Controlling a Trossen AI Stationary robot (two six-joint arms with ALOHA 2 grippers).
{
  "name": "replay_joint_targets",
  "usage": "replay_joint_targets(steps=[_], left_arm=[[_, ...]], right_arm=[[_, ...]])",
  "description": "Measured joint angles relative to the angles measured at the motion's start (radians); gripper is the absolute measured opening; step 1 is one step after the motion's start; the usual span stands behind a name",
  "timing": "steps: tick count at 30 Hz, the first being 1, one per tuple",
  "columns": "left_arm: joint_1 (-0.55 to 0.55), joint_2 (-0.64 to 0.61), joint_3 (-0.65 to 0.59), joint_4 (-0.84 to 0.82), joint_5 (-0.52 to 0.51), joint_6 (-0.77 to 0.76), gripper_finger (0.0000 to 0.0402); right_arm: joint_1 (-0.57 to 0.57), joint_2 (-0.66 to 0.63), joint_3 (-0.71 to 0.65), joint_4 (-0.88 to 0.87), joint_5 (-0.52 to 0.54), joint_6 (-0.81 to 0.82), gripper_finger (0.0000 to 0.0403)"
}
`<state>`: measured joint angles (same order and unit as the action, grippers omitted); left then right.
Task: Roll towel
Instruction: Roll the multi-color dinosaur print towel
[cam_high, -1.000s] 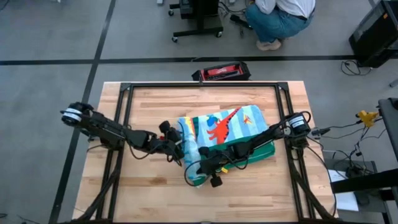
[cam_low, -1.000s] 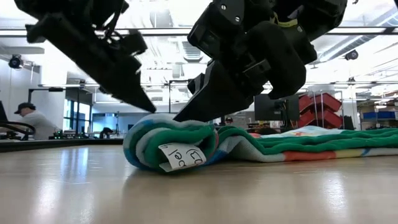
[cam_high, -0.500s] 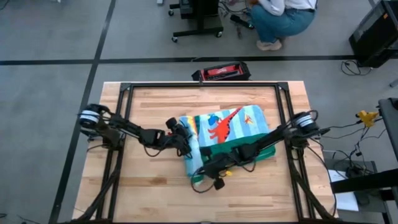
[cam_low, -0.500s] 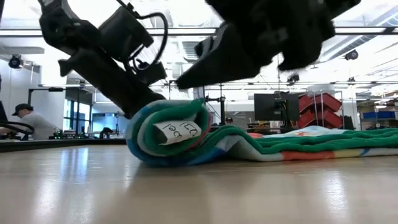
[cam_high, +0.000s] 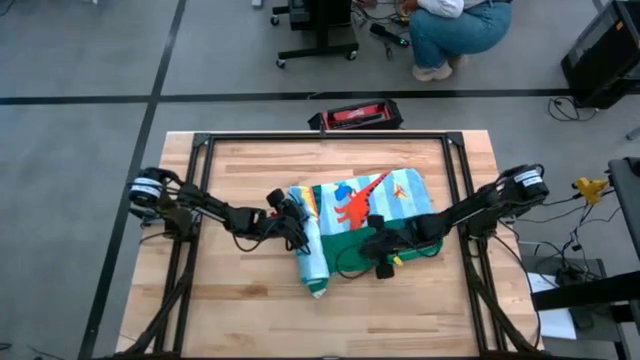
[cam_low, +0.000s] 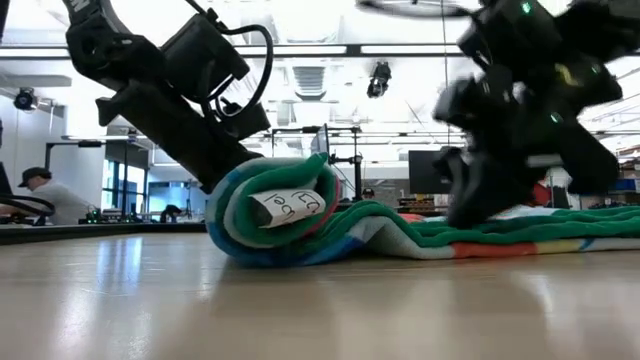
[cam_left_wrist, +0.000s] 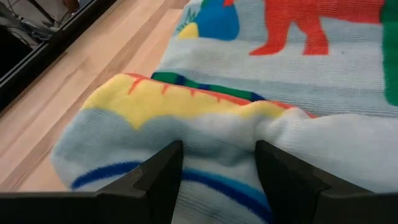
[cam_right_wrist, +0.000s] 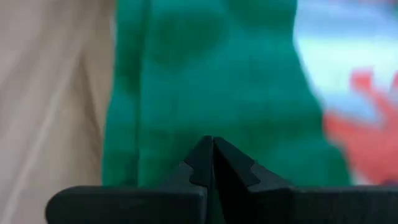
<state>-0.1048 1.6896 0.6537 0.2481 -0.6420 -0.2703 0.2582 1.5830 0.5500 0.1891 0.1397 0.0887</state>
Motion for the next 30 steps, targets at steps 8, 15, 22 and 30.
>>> replay_joint_targets(steps=[8, 15, 22, 30], left_arm=[[0.005, 0.007, -0.004, 0.006, 0.029, 0.021, 0.0190], [0.005, 0.008, -0.005, 0.007, 0.033, 0.025, 0.0190], [0.005, 0.009, 0.005, 0.003, 0.031, -0.012, 0.0190], [0.005, 0.005, 0.005, 0.006, 0.031, -0.037, 0.0190]], right_arm=[[0.111, -0.038, 0.001, -0.049, 0.041, 0.147, 0.0000], [0.119, -0.154, 0.058, -0.292, 0.251, 0.166, 0.0000], [0.115, -0.142, 0.028, -0.438, 0.334, 0.326, 0.0000], [0.147, -0.133, 0.112, -0.318, 0.320, 0.173, 0.0000]])
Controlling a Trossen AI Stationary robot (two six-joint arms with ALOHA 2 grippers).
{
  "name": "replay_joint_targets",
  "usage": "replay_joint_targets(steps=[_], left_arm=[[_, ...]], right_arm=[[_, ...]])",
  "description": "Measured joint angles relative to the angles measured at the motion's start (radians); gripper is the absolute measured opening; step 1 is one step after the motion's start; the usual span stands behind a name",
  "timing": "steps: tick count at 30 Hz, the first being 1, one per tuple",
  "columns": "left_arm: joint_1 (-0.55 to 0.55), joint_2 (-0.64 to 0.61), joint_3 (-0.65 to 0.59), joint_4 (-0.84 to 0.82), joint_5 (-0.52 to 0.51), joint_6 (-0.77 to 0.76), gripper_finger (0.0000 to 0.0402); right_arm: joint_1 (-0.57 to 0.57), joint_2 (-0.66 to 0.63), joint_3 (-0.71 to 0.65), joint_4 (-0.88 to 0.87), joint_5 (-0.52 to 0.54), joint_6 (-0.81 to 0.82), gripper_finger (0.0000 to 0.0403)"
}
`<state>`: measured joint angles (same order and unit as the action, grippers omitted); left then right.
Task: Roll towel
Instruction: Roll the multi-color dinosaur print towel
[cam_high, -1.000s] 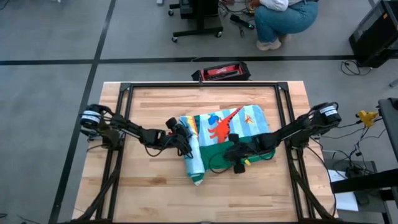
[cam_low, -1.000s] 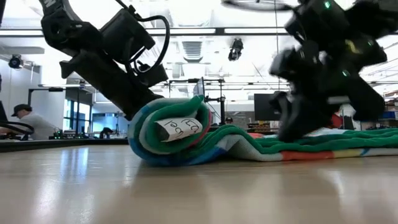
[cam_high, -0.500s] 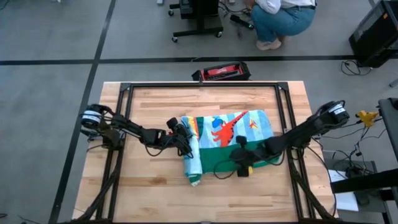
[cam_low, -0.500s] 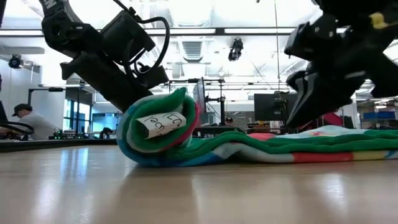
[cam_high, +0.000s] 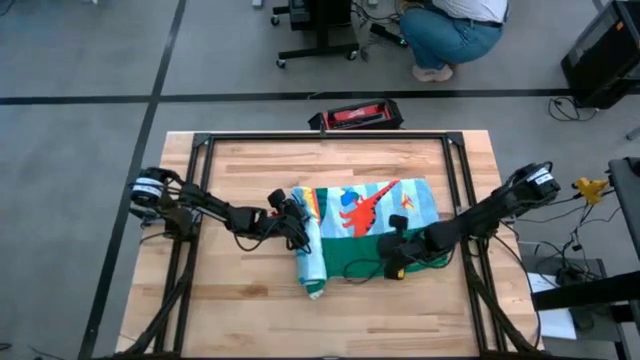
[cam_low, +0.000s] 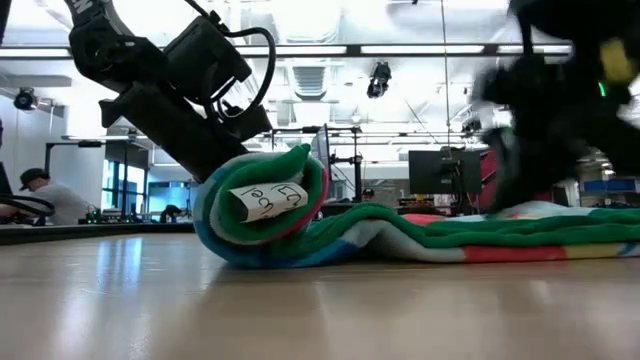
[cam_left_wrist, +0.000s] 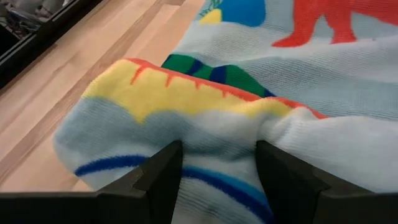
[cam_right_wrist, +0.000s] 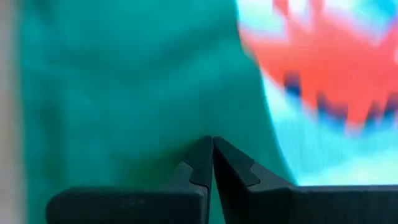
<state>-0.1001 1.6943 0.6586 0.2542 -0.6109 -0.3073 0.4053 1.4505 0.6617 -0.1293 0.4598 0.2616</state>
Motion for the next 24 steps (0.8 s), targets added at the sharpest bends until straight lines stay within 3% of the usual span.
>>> replay_joint_targets(steps=[2, 5, 10, 17, 24], left_arm=[[0.000, -0.001, 0.000, 0.001, 0.000, 0.000, 0.0190], [0.000, -0.001, 0.000, 0.004, 0.000, 0.000, 0.0190], [0.000, -0.002, 0.000, 0.005, 0.000, 0.013, 0.0190], [0.002, -0.013, 0.000, 0.003, 0.000, 0.052, 0.0190], [0.011, -0.062, 0.007, -0.010, -0.003, 0.129, 0.0190]], right_arm=[[-0.016, -0.008, 0.030, 0.174, 0.000, -0.138, 0.0000], [-0.067, 0.030, 0.049, 0.416, -0.151, -0.284, 0.0000], [-0.132, 0.202, 0.135, 0.634, -0.275, -0.347, 0.0000], [-0.133, 0.495, 0.295, 0.680, -0.314, -0.356, 0.0000], [-0.127, 0.579, 0.327, 0.664, -0.322, -0.294, 0.0000]])
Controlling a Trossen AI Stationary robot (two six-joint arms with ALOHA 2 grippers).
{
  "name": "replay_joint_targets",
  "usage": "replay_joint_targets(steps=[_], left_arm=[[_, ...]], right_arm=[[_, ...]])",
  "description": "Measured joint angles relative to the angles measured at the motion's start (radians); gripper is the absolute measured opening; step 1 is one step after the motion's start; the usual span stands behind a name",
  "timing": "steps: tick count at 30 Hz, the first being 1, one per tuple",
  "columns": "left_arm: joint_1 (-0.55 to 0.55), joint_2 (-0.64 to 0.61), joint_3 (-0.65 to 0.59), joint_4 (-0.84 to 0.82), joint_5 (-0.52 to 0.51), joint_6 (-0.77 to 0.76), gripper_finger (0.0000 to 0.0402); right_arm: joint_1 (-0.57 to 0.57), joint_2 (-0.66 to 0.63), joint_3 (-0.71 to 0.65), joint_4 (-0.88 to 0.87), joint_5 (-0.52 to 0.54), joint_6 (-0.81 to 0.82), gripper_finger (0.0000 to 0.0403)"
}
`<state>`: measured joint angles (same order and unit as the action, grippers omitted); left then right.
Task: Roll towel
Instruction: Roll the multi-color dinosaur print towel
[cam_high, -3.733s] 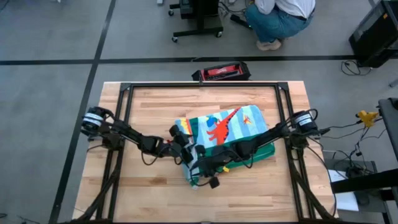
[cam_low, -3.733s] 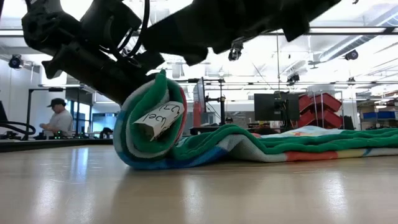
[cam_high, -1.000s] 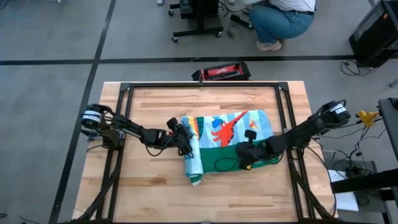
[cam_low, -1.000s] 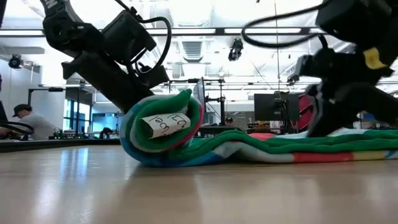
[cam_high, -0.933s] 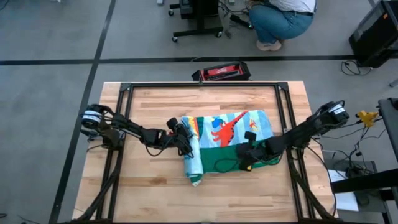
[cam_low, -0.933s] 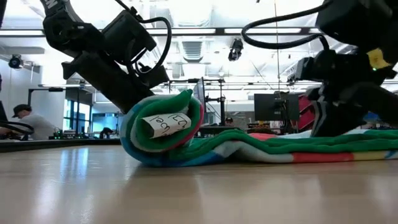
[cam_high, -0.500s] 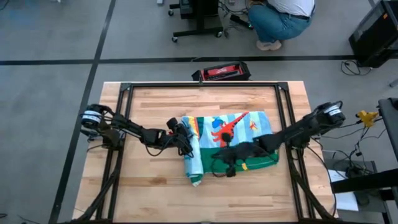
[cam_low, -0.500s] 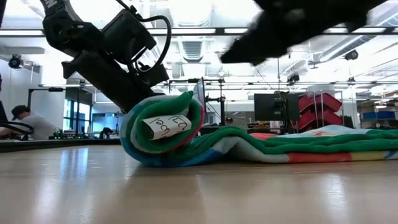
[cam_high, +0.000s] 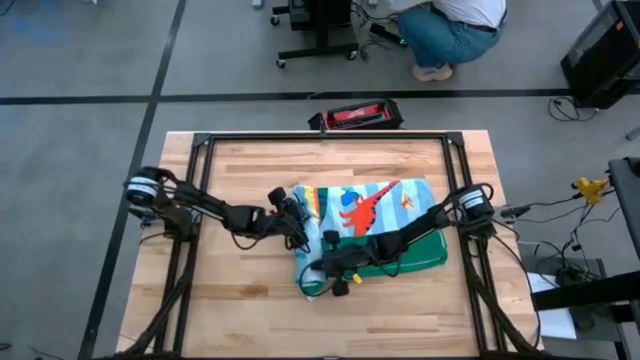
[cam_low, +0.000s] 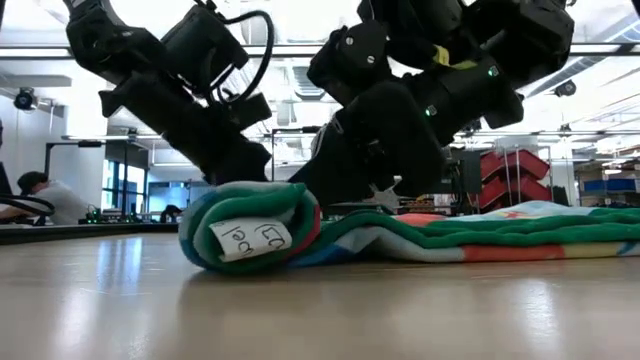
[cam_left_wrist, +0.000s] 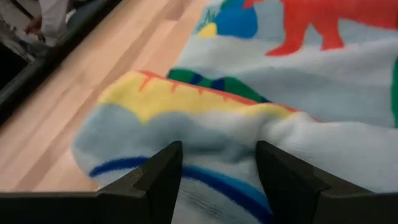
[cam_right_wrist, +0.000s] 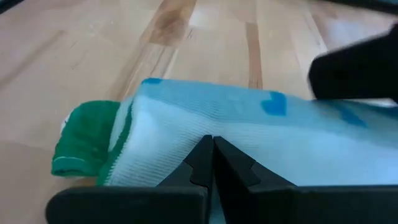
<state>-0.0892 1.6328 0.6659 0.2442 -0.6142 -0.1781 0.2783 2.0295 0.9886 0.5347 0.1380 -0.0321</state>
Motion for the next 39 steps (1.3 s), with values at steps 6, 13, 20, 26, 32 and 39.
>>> replay_joint_targets(steps=[6, 13, 20, 26, 32, 39], left_arm=[[0.054, -0.040, 0.013, 0.004, 0.001, 0.085, 0.0190], [0.182, -0.017, 0.012, 0.078, 0.163, 0.123, 0.0190], [0.316, 0.017, 0.009, 0.072, 0.308, 0.069, 0.0190], [0.356, 0.029, 0.001, 0.040, 0.308, 0.060, 0.0176], [0.356, 0.022, 0.001, 0.031, 0.275, 0.089, 0.0155], [0.354, -0.056, -0.002, -0.024, 0.262, 0.128, 0.0139]], right_arm=[[0.000, -0.003, 0.000, -0.009, -0.004, 0.009, 0.0000], [0.000, -0.003, 0.002, -0.012, -0.007, 0.006, 0.0000], [0.000, -0.003, 0.001, -0.023, -0.011, 0.013, 0.0000], [0.000, -0.003, 0.000, -0.027, -0.011, 0.009, 0.0000], [0.000, -0.016, -0.001, -0.032, -0.015, -0.006, 0.0000], [-0.013, -0.117, -0.020, -0.039, -0.034, -0.081, 0.0000]])
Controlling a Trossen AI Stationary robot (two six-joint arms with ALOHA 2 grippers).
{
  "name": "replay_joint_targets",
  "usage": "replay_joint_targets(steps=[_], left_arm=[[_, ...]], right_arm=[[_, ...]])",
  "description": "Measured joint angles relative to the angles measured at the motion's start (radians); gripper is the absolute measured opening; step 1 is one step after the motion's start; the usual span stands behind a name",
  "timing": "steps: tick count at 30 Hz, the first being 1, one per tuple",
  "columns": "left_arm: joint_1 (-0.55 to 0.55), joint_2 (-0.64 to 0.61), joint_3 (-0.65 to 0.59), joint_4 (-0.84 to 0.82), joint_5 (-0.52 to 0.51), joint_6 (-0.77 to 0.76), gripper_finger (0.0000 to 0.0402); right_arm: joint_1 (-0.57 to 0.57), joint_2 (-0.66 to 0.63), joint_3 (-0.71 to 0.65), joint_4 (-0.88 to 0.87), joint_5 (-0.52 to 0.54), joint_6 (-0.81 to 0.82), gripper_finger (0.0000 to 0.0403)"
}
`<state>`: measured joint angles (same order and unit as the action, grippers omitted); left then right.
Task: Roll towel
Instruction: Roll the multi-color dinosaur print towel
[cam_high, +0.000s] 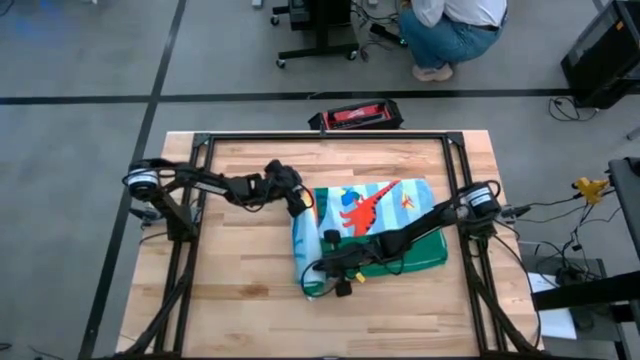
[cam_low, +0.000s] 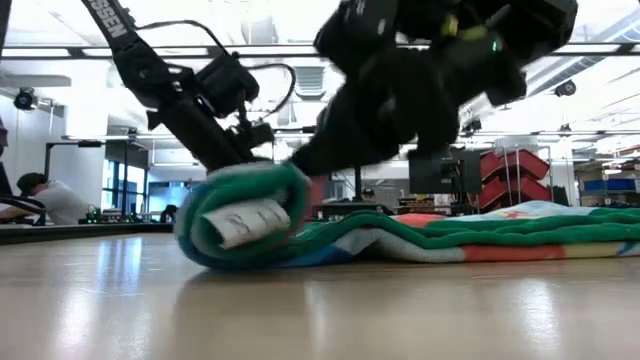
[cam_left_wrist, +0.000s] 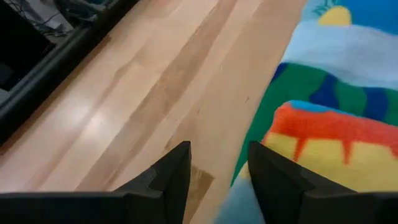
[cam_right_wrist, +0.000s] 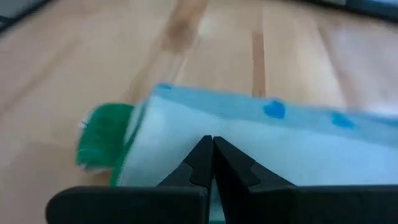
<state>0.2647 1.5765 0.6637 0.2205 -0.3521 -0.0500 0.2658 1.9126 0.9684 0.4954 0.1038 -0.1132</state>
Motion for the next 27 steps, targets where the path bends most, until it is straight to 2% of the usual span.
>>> replay_joint_targets(steps=[5, 11, 14, 20, 24, 27], left_arm=[[-0.013, -0.197, 0.000, -0.093, -0.001, 0.044, 0.0132], [-0.013, -0.351, -0.004, -0.208, -0.003, 0.045, 0.0124], [-0.021, -0.373, -0.011, -0.295, -0.005, 0.007, 0.0121], [-0.074, -0.380, -0.070, -0.462, 0.056, -0.092, 0.0121], [-0.140, -0.385, -0.129, -0.460, 0.062, -0.147, 0.0121], [-0.187, -0.377, -0.194, -0.411, 0.112, -0.201, 0.0120]], right_arm=[[-0.104, -0.082, -0.074, 0.073, -0.067, -0.009, 0.0000], [-0.193, -0.041, -0.027, 0.075, -0.112, -0.060, 0.0000], [-0.243, -0.014, -0.021, 0.058, -0.132, -0.061, 0.0000], [-0.309, 0.054, 0.006, 0.069, -0.276, -0.064, 0.0000], [-0.327, 0.121, 0.039, 0.067, -0.301, -0.063, 0.0000], [-0.339, 0.148, 0.042, 0.058, -0.298, -0.064, 0.0000]])
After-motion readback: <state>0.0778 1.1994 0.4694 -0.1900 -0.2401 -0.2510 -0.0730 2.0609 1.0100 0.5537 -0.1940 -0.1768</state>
